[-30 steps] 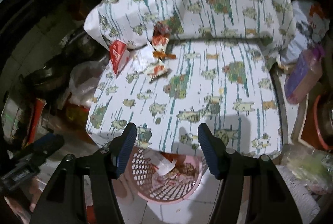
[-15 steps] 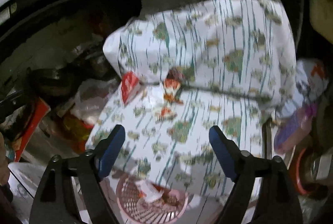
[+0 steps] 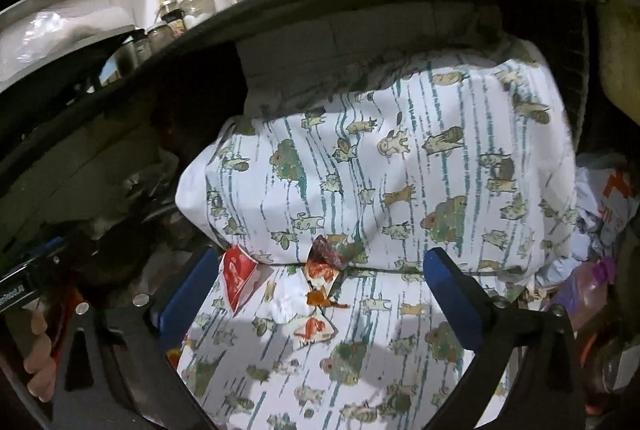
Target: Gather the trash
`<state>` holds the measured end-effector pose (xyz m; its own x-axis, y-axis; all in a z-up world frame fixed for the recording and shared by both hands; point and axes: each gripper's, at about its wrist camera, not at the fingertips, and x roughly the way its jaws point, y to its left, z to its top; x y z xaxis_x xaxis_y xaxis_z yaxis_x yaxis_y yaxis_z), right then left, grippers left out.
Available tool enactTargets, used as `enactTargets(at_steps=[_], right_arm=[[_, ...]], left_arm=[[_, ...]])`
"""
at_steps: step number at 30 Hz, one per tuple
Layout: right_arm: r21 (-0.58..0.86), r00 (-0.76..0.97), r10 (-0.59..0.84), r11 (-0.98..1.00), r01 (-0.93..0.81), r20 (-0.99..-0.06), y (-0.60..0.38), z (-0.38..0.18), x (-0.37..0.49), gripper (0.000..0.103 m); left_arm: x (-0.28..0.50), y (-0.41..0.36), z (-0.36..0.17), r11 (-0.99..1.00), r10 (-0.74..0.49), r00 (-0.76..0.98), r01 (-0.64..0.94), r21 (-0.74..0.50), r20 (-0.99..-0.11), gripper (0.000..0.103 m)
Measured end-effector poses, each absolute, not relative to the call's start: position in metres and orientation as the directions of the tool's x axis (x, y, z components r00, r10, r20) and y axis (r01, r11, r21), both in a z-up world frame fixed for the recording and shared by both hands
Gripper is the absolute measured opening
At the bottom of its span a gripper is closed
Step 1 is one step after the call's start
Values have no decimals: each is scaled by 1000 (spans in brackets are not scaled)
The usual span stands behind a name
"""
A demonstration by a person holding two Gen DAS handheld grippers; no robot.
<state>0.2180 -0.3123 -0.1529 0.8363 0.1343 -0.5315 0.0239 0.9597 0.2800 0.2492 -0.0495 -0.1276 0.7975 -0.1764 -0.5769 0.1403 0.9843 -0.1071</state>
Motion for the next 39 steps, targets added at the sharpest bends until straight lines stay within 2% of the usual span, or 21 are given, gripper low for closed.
enactTargets(at_steps=[3, 5, 8, 12, 16, 20, 22, 24, 27, 32, 34, 39], right_arm=[[293, 812, 149, 956, 28, -565, -308, -177, 238, 102], [274, 775, 152, 961, 28, -613, -303, -201, 252, 102], [229, 705, 138, 973, 36, -695, -295, -230, 276, 102], [257, 674, 144, 964, 71, -725, -290, -253, 299, 102], [295, 595, 199, 953, 67, -778, -278, -283, 320, 102], [169, 391, 156, 986, -2, -907, -238, -337, 340, 102], [102, 376, 115, 993, -54, -920, -218, -354, 343, 102], [37, 391, 71, 995, -93, -918, -202, -362, 343, 102], [14, 387, 64, 991, -131, -920, -185, -370, 348, 102], [12, 360, 58, 991, -130, -931, -172, -385, 364, 98], [29, 316, 58, 995, -96, -947, -174, -396, 369, 91], [107, 267, 114, 993, -40, -957, -185, -415, 378, 89]], left_arm=[[276, -49, -152, 993, -119, 790, 90, -78, -601, 103], [293, -47, -169, 996, -83, 752, 53, -66, -654, 103], [316, -41, -183, 992, -116, 723, 58, -108, -681, 103], [335, -46, -192, 999, -40, 739, 49, -6, -673, 103], [349, -53, -207, 996, -18, 727, 70, 48, -686, 103], [358, -53, -223, 996, -26, 674, 78, 37, -739, 103], [359, -55, -228, 994, -21, 669, 92, 55, -743, 103], [359, -61, -234, 988, 33, 687, 89, 129, -726, 103], [362, -70, -244, 975, 66, 690, 111, 195, -721, 103], [368, -71, -251, 972, 53, 668, 136, 192, -742, 103], [370, -69, -253, 974, 56, 663, 129, 188, -747, 103], [380, -57, -258, 988, 15, 612, 112, 105, -791, 103]])
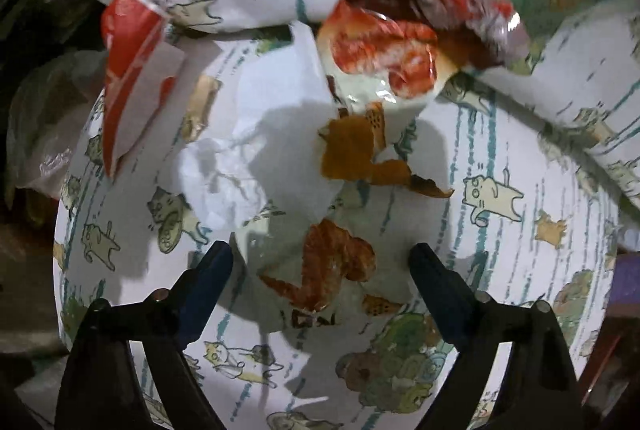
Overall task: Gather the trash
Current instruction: 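Reach the left tool to the white tissue while the right tool reaches the clear snack packet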
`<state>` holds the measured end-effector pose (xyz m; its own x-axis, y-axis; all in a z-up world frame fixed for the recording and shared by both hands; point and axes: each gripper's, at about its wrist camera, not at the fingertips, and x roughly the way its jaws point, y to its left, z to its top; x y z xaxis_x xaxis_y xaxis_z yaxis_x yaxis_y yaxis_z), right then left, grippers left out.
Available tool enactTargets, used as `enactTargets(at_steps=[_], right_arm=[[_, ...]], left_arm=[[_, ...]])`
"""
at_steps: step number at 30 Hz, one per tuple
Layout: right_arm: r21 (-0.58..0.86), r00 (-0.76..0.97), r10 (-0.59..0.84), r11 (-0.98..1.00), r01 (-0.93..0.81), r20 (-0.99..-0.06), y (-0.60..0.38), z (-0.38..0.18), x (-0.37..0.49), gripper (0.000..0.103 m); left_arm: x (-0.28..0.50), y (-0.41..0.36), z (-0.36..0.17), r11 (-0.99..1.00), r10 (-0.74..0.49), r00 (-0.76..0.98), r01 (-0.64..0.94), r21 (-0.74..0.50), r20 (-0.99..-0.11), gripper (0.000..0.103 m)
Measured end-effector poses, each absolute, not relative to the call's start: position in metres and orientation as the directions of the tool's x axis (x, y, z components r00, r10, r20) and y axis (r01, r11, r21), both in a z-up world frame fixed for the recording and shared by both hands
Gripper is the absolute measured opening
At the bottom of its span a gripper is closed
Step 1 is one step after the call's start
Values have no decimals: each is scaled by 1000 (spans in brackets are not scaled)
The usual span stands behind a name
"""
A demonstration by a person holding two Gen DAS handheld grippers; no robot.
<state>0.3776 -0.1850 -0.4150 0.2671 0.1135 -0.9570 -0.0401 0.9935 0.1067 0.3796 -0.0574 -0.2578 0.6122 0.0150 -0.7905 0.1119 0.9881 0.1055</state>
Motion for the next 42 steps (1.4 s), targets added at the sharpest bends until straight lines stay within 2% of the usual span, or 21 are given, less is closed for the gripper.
enactTargets(at_steps=[3, 6, 9, 12, 13, 18, 22, 23, 24, 25, 26, 29, 35, 42], right_arm=[[95, 279, 104, 994, -46, -955, -192, -416, 377, 86], [72, 277, 93, 994, -84, -956, -191, -414, 370, 73], [74, 275, 107, 989, -128, -955, -190, -410, 357, 45], [166, 235, 199, 975, -150, -952, -192, -407, 339, 27], [204, 209, 234, 967, -155, -950, -193, -407, 335, 7], [274, 170, 292, 954, -121, -941, -208, -414, 314, 6], [268, 207, 280, 960, -85, -937, -224, -406, 305, 8], [276, 208, 284, 959, -66, -936, -228, -403, 303, 18], [286, 207, 290, 957, -48, -934, -231, -400, 302, 32], [286, 209, 284, 958, -25, -936, -235, -399, 304, 69], [282, 232, 276, 959, -7, -933, -240, -397, 310, 88], [268, 294, 251, 963, 17, -922, -244, -389, 314, 88], [256, 284, 231, 965, 53, -931, -228, -403, 332, 88], [85, 276, 99, 994, -62, -956, -183, -422, 336, 88]], left_arm=[[380, -54, -258, 990, -15, 596, 121, 71, -803, 103], [380, -52, -255, 992, -20, 599, 112, 58, -801, 103], [382, -50, -254, 994, -16, 600, 97, 53, -800, 103], [384, -49, -256, 994, -1, 592, 85, 61, -806, 103], [384, -49, -257, 994, 2, 589, 84, 63, -808, 103], [381, -51, -258, 991, 25, 595, 92, 99, -803, 103], [379, -54, -258, 990, 31, 601, 94, 109, -799, 103], [379, -55, -258, 990, 29, 599, 95, 107, -800, 103], [379, -56, -258, 990, 28, 596, 96, 106, -802, 103], [380, -57, -259, 990, 29, 594, 96, 107, -804, 103], [381, -57, -260, 990, 32, 591, 93, 108, -806, 103], [384, -58, -262, 991, 36, 584, 86, 105, -811, 103], [391, -52, -265, 993, 58, 568, 52, 106, -821, 103], [397, -45, -270, 996, 61, 544, 23, 88, -837, 103]])
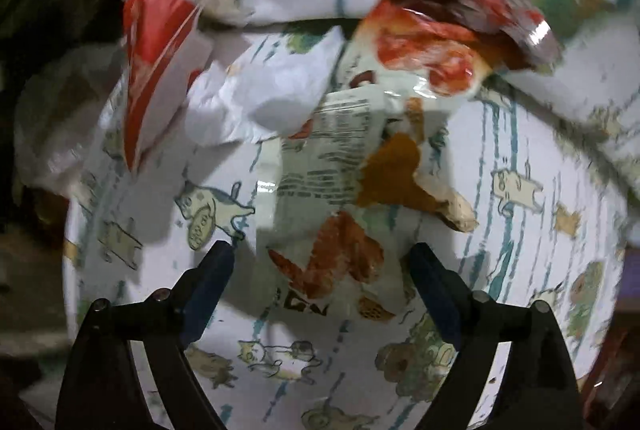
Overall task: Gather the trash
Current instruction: 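Reach the left tool to the white tissue while the right tool reaches the clear snack packet, then close the right tool on the clear packet while the left tool grips the white tissue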
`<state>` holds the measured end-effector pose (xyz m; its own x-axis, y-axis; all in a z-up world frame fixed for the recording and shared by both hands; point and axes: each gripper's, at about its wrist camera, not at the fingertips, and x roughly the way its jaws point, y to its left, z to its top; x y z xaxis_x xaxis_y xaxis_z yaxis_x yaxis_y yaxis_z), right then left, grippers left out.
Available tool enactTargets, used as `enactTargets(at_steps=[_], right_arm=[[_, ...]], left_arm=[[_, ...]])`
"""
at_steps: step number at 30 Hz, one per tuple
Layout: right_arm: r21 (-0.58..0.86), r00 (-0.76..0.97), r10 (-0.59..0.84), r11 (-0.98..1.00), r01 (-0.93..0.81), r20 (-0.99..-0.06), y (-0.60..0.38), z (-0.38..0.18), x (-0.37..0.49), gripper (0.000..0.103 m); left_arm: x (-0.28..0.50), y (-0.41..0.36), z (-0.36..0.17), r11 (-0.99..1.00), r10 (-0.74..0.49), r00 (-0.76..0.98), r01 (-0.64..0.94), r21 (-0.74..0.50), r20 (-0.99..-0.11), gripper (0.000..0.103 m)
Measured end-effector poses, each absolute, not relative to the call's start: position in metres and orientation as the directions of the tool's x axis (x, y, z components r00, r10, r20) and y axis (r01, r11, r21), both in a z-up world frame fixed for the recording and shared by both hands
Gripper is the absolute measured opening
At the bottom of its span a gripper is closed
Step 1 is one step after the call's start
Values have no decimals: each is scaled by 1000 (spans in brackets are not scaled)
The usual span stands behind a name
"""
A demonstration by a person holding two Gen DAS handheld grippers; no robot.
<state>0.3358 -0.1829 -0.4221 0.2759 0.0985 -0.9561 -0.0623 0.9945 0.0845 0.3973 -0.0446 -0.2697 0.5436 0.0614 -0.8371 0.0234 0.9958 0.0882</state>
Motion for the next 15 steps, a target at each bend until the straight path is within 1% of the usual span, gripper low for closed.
enactTargets(at_steps=[1, 2, 4, 6, 9, 10, 12, 15], right_arm=[[60, 283, 79, 995, -75, -956, -180, -423, 333, 86], [62, 302, 85, 994, -85, -950, -180, -421, 329, 77], [65, 310, 89, 994, -90, -946, -183, -417, 324, 65], [127, 281, 146, 988, -84, -949, -189, -415, 319, 62], [221, 254, 231, 973, -68, -939, -207, -406, 307, 48], [246, 244, 256, 967, -70, -935, -212, -403, 303, 46], [282, 230, 294, 956, -84, -928, -218, -397, 294, 46], [289, 202, 308, 950, -116, -930, -240, -385, 277, 45]], left_arm=[[397, -45, -268, 996, 59, 549, 25, 88, -834, 103], [397, -46, -267, 995, 60, 555, 28, 91, -830, 103], [395, -49, -264, 995, 60, 563, 36, 97, -824, 103], [391, -51, -262, 994, 53, 569, 47, 96, -821, 103], [385, -53, -259, 993, 51, 574, 60, 104, -817, 103], [384, -54, -259, 992, 54, 575, 62, 109, -817, 103], [384, -55, -261, 990, 63, 573, 66, 123, -817, 103], [388, -58, -266, 990, 64, 559, 69, 123, -826, 103]])
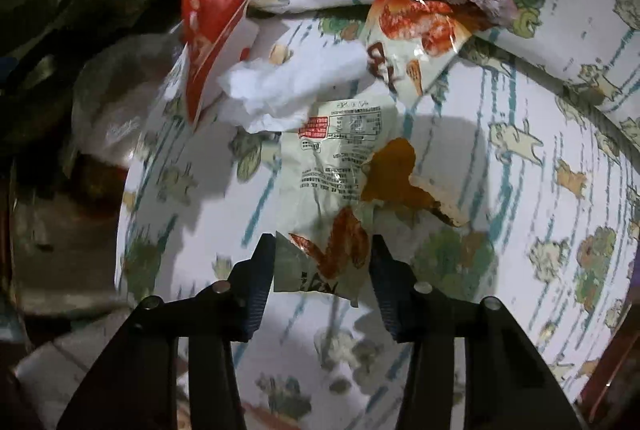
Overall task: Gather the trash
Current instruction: 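Close the right tool on the clear packet while the left tool grips the white tissue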
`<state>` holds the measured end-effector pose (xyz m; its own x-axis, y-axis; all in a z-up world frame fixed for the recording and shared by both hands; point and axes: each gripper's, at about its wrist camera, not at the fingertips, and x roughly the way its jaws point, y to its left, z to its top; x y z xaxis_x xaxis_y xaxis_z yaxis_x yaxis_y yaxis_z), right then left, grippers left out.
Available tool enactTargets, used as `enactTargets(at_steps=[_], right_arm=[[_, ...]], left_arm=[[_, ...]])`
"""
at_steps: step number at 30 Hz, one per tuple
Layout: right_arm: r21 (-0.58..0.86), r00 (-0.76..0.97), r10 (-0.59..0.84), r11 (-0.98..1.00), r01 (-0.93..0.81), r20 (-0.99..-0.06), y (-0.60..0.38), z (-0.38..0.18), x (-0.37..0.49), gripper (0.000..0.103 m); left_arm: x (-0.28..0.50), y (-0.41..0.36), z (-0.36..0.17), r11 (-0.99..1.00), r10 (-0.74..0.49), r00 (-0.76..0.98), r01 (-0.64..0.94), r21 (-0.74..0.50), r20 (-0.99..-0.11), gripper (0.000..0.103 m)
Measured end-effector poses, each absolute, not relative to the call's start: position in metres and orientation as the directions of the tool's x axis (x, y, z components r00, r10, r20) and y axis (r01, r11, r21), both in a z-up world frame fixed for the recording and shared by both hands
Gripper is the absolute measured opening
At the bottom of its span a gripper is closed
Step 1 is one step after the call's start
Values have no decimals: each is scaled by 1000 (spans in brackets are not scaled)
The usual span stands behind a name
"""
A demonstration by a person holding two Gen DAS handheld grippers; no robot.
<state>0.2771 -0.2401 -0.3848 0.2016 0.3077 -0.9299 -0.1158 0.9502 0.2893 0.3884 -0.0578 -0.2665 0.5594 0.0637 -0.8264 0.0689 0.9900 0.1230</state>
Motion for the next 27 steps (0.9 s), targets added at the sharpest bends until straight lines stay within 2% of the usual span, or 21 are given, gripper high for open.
enactTargets(at_steps=[7, 12, 16, 18, 19, 20, 23, 27], right_arm=[[362, 23, 371, 916, -172, -928, -261, -390, 230, 45], [348, 40, 360, 921, -177, -932, -279, -386, 227, 46], [294, 65, 303, 948, -125, -951, -310, -381, 236, 46], [271, 72, 279, 957, -99, -958, -322, -381, 240, 46], [253, 78, 260, 963, -90, -962, -329, -382, 241, 46], [234, 84, 241, 968, -86, -967, -335, -382, 241, 46], [196, 93, 201, 979, -65, -975, -356, -386, 247, 46], [240, 70, 242, 970, -33, -968, -374, -391, 246, 46]], left_arm=[[399, -83, -290, 989, -19, 461, 139, 51, -887, 103], [394, -117, -321, 970, -62, 343, 243, 25, -937, 103], [387, -132, -341, 967, -104, 262, 251, -36, -959, 103], [384, -134, -352, 975, -128, 219, 209, -82, -967, 93], [384, -135, -359, 978, -133, 194, 187, -96, -972, 79], [383, -136, -367, 978, -143, 158, 177, -115, -977, 72], [379, -142, -383, 976, -144, 105, 178, -124, -984, 71], [376, -151, -394, 980, -43, 126, 199, -17, -991, 71]])
